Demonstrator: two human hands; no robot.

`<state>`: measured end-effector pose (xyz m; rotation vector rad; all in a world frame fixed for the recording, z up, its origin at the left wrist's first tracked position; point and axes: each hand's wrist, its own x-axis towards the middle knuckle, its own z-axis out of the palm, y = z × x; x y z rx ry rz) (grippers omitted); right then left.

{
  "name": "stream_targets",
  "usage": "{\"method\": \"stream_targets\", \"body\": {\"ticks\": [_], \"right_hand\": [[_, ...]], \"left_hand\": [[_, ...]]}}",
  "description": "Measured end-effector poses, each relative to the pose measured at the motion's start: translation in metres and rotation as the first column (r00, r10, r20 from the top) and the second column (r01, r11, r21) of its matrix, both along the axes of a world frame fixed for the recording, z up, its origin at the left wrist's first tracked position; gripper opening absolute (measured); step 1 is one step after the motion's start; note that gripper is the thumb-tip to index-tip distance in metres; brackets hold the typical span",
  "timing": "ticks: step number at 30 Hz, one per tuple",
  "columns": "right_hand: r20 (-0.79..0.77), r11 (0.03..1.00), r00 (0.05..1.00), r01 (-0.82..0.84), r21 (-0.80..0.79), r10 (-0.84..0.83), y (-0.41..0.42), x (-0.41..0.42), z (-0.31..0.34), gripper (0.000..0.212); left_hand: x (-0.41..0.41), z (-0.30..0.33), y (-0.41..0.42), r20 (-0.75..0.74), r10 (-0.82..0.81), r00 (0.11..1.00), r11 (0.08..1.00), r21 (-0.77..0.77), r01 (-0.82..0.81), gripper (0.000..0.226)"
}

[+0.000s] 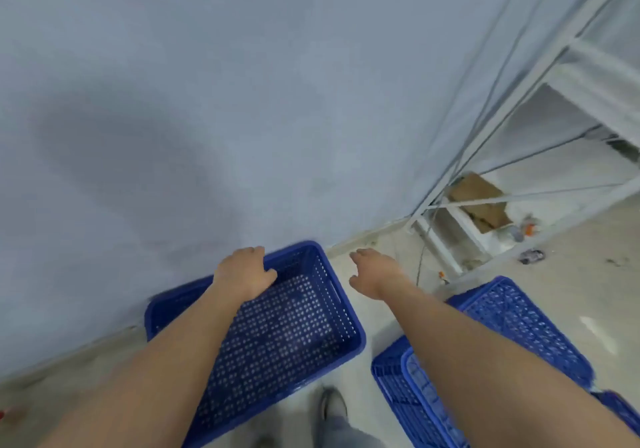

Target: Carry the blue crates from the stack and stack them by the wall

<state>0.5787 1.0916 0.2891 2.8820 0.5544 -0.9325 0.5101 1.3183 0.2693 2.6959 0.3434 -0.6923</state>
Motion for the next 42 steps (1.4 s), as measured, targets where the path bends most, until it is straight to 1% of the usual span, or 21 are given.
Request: {"method": "stream_targets", "body": {"ticks": [3,6,8,11,13,16,18,20,24,27,29,31,34,36,39,42], "right_hand": [[0.081,0.994,0.991,0.105,-0.005,-0.104,-0.035,-0.028,0.061,0.059],[0.146,0.968,0.957,0.248,0.029,-0.250,-0.072,-0.051,0.117,0.061],[0.193,0.946,0.927,0.318,0.054,-0.323,-0.096,-0.063,0.153,0.063],[0.315,0.920,0.865,0.378,0.103,-0.391,-0.138,-0.076,0.208,0.064],[0.386,0.896,0.812,0.425,0.125,-0.439,-0.172,-0.092,0.244,0.065],[0.429,0.840,0.731,0.520,0.152,-0.530,-0.224,-0.126,0.279,0.067],[0.426,0.789,0.675,0.583,0.192,-0.603,-0.256,-0.151,0.294,0.067],[0.431,0.753,0.629,0.618,0.228,-0.647,-0.284,-0.175,0.307,0.066],[0.484,0.741,0.579,0.617,0.267,-0.656,-0.340,-0.218,0.335,0.065],[0.472,0.740,0.575,0.580,0.341,-0.668,-0.387,-0.255,0.352,0.067],[0.472,0.741,0.572,0.556,0.377,-0.670,-0.418,-0.282,0.361,0.069],[0.475,0.729,0.556,0.564,0.389,-0.683,-0.451,-0.311,0.367,0.071],[0.474,0.706,0.531,0.606,0.367,-0.702,-0.501,-0.351,0.371,0.073],[0.470,0.682,0.509,0.640,0.353,-0.721,-0.532,-0.374,0.370,0.074],[0.451,0.645,0.485,0.690,0.329,-0.749,-0.570,-0.403,0.367,0.074],[0.439,0.596,0.441,0.736,0.323,-0.783,-0.606,-0.423,0.362,0.074]], "left_hand": [[0.008,0.072,-0.037,0.075,-0.127,0.989,0.991,0.048,0.124,0.061],[0.018,0.135,-0.076,0.197,-0.288,0.937,0.956,0.109,0.271,0.064],[0.022,0.172,-0.107,0.235,-0.399,0.887,0.916,0.153,0.371,0.067],[0.030,0.220,-0.158,0.286,-0.541,0.791,0.840,0.230,0.491,0.072],[0.028,0.249,-0.195,0.339,-0.608,0.718,0.794,0.263,0.548,0.074],[0.008,0.287,-0.245,0.389,-0.679,0.622,0.732,0.292,0.616,0.076],[-0.006,0.308,-0.271,0.399,-0.709,0.582,0.702,0.321,0.635,0.078],[-0.016,0.330,-0.294,0.418,-0.712,0.564,0.698,0.342,0.629,0.079],[-0.039,0.365,-0.347,0.489,-0.666,0.563,0.737,0.317,0.597,0.083],[-0.071,0.377,-0.406,0.506,-0.671,0.541,0.727,0.307,0.615,0.084],[-0.097,0.379,-0.452,0.506,-0.686,0.522,0.708,0.302,0.638,0.083],[-0.123,0.380,-0.498,0.513,-0.709,0.485,0.680,0.311,0.664,0.080],[-0.161,0.384,-0.563,0.519,-0.744,0.420,0.628,0.330,0.705,0.078],[-0.182,0.387,-0.601,0.499,-0.771,0.395,0.591,0.330,0.736,0.079],[-0.200,0.392,-0.649,0.479,-0.799,0.364,0.549,0.334,0.766,0.080],[-0.203,0.396,-0.693,0.501,-0.806,0.317,0.522,0.347,0.779,0.080]]}}
